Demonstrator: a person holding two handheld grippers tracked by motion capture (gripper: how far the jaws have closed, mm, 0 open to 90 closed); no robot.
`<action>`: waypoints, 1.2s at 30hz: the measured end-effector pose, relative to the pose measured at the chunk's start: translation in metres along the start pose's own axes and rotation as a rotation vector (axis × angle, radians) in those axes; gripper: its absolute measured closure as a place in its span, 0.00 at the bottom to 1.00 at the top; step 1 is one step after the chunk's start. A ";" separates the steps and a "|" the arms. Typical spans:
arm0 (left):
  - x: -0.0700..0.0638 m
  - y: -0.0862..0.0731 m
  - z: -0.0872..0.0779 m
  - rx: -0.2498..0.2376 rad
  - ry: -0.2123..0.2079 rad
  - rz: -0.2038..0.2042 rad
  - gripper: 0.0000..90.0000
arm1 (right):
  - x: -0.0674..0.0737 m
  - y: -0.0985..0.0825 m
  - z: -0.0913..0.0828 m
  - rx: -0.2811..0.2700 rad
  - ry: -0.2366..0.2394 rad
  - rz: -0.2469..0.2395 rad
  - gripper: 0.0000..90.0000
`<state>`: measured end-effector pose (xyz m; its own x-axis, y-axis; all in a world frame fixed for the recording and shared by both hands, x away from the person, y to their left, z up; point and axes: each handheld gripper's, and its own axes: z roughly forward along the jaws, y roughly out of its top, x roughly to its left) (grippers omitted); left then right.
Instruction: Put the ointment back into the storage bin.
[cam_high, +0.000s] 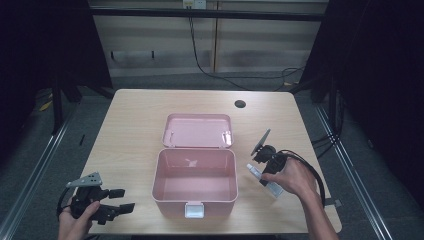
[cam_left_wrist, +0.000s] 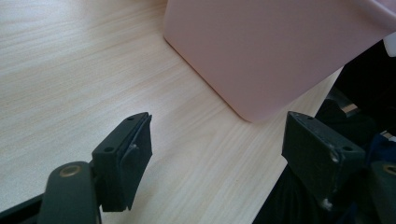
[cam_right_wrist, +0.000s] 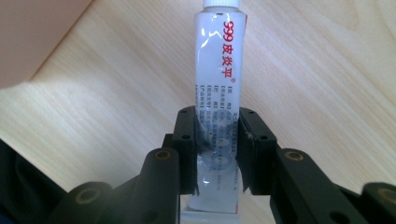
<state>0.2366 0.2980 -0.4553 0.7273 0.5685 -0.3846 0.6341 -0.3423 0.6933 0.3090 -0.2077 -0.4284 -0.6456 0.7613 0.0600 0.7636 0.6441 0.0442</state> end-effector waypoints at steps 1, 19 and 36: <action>0.000 0.000 0.000 0.000 0.000 0.000 0.27 | 0.000 -0.001 -0.002 -0.001 -0.004 -0.006 0.79; 0.000 0.000 0.000 0.002 0.003 0.001 0.27 | 0.000 -0.012 -0.042 -0.040 0.019 -0.035 0.79; 0.001 0.000 0.001 0.007 0.004 -0.002 0.26 | -0.001 -0.019 -0.064 -0.050 0.014 -0.019 0.79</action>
<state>0.2372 0.2977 -0.4560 0.7248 0.5724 -0.3834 0.6376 -0.3466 0.6880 0.2953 -0.2255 -0.3653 -0.6604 0.7474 0.0729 0.7506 0.6539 0.0953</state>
